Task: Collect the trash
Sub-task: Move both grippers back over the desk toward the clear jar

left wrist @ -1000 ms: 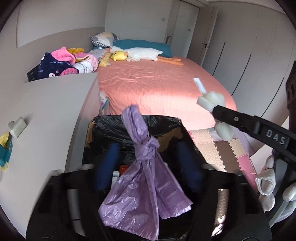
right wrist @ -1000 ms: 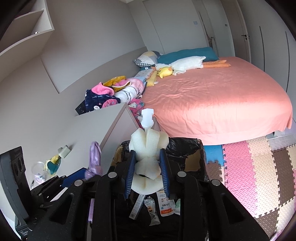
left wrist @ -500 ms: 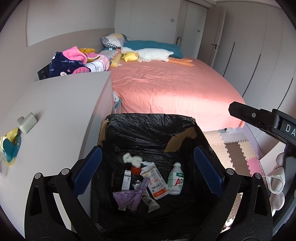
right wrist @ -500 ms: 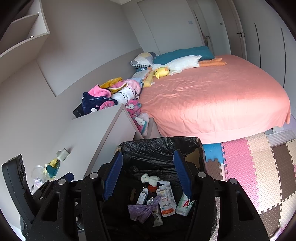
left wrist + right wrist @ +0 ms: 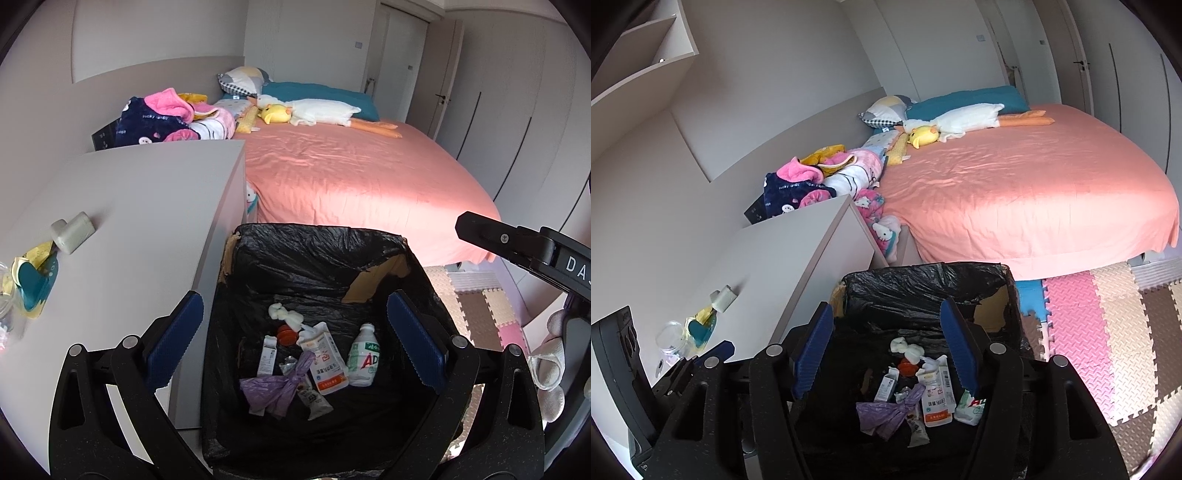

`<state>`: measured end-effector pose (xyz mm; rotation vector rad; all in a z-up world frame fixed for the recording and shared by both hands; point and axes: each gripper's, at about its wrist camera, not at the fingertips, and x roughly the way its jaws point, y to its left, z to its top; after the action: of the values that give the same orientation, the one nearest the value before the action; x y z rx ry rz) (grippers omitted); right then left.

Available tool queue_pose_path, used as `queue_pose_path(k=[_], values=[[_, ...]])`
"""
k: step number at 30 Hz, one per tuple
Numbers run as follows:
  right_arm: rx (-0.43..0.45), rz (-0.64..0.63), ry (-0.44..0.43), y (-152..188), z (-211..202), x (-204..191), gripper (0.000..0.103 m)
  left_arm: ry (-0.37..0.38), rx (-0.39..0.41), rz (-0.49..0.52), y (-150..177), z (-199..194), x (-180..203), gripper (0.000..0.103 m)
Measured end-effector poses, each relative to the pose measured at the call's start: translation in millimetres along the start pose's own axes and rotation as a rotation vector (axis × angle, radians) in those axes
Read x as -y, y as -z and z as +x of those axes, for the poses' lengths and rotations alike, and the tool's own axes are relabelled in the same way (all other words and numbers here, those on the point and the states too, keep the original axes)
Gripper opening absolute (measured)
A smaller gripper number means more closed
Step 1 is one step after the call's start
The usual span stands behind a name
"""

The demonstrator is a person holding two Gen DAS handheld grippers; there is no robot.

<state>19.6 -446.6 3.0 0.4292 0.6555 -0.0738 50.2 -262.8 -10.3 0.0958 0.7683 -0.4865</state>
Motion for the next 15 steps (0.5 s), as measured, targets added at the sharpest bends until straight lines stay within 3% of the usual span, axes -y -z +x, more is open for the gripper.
queue_pose_path(k=[5,15], values=[[-0.003,-0.01,-0.028,4,7,-16,0.077,-0.024,0.013,-0.025,3,-9,-18,0.096],[-0.03,-0.052,-0.073,15,24,-55,0.081,-0.104,0.032,-0.064,12,-29,-61,0.096]])
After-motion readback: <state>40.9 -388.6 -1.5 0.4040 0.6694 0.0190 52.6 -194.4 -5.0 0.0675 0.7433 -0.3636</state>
